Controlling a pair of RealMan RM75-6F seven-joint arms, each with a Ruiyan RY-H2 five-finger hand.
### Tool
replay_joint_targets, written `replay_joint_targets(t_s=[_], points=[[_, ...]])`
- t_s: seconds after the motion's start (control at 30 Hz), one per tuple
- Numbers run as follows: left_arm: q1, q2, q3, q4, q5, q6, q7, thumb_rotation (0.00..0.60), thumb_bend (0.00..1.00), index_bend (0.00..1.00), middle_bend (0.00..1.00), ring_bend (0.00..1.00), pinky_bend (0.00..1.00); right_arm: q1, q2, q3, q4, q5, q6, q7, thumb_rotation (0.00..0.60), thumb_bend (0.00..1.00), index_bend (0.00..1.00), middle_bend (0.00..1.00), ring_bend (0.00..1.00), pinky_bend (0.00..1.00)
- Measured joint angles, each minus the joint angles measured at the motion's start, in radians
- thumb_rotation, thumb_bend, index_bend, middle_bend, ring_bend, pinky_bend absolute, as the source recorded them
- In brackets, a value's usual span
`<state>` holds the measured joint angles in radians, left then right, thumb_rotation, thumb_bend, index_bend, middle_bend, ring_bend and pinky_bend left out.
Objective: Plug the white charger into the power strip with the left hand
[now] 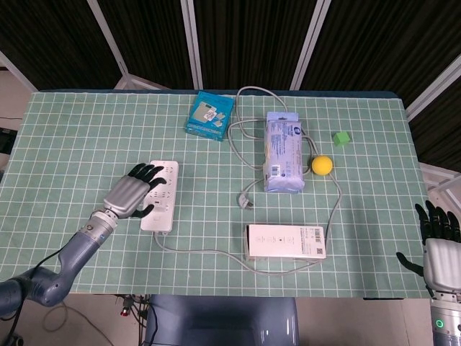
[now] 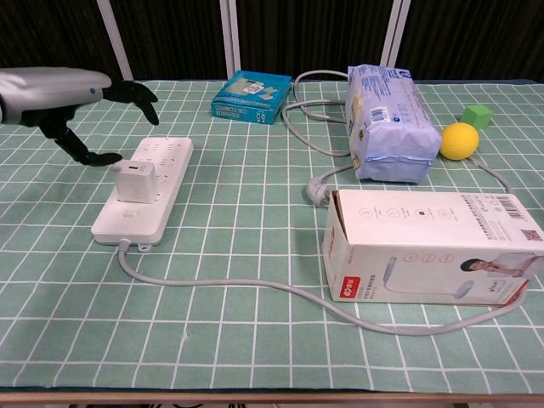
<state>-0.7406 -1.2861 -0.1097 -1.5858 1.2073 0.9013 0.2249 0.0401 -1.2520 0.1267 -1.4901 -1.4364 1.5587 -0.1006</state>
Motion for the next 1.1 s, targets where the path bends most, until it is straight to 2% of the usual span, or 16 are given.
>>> replay_joint_targets(t_s=[0.03,0.13,0.27,0.37,0.5,0.63,0.8,0.9,1.1], points=[[0.005,0.007,-0.003,-0.011,0.008,0.016,-0.004,0.6,0.35,0.27,0.16,0.04,0.18,0.0,0.001,0.0,-0.001,0.001,-0.001,-0.003,0.6,0.13,0.0,0.0,0.0,0.0],[0.023,0.019,-0.014,-0.033,0.051,0.08,-0.038,0.6,0.38,0.38,0.35,0.21,0.37,-0.001,0.0,0.001,-0.005,0.004,0.0,-0.005,0.6,0.13,0.0,0.0,0.0,0.0],[0.046,0.001,-0.024,-0.029,0.118,0.155,-0.142,0.6,0.54,0.54,0.57,0.45,0.6,-0.002,-0.002,0.005,-0.007,0.007,0.005,-0.007,0.6,0.13,0.0,0.0,0.0,0.0],[0.061,-0.031,-0.032,-0.014,0.151,0.192,-0.269,0.6,0.67,0.66,0.7,0.59,0.72,-0.003,-0.002,0.007,-0.008,0.007,0.011,-0.006,0.6,0.13,0.0,0.0,0.0,0.0],[0.076,-0.086,-0.044,0.024,0.176,0.22,-0.51,0.6,0.84,0.81,0.84,0.7,0.85,-0.005,-0.003,0.012,-0.007,0.011,0.015,0.001,0.6,0.13,0.0,0.0,0.0,0.0],[0.082,-0.145,-0.057,0.089,0.189,0.228,-0.766,0.6,0.92,0.85,0.89,0.75,0.9,-0.005,-0.006,0.015,-0.004,0.013,0.018,0.006,0.6,0.13,0.0,0.0,0.0,0.0],[0.086,-0.219,-0.062,0.207,0.218,0.227,-1.084,0.6,0.92,0.86,0.9,0.76,0.92,-0.006,-0.009,0.018,-0.004,0.017,0.021,0.008,0.6,0.13,0.0,0.0,0.0,0.0],[0.084,-0.255,-0.052,0.285,0.242,0.214,-1.23,0.6,0.92,0.87,0.9,0.77,0.93,-0.007,-0.011,0.019,-0.004,0.018,0.021,0.006,0.6,0.13,0.0,0.0,0.0,0.0],[0.074,-0.316,-0.01,0.417,0.317,0.196,-1.42,0.6,0.92,0.88,0.91,0.77,0.93,-0.008,-0.013,0.022,-0.003,0.022,0.025,0.003,0.6,0.13,0.0,0.0,0.0,0.0]])
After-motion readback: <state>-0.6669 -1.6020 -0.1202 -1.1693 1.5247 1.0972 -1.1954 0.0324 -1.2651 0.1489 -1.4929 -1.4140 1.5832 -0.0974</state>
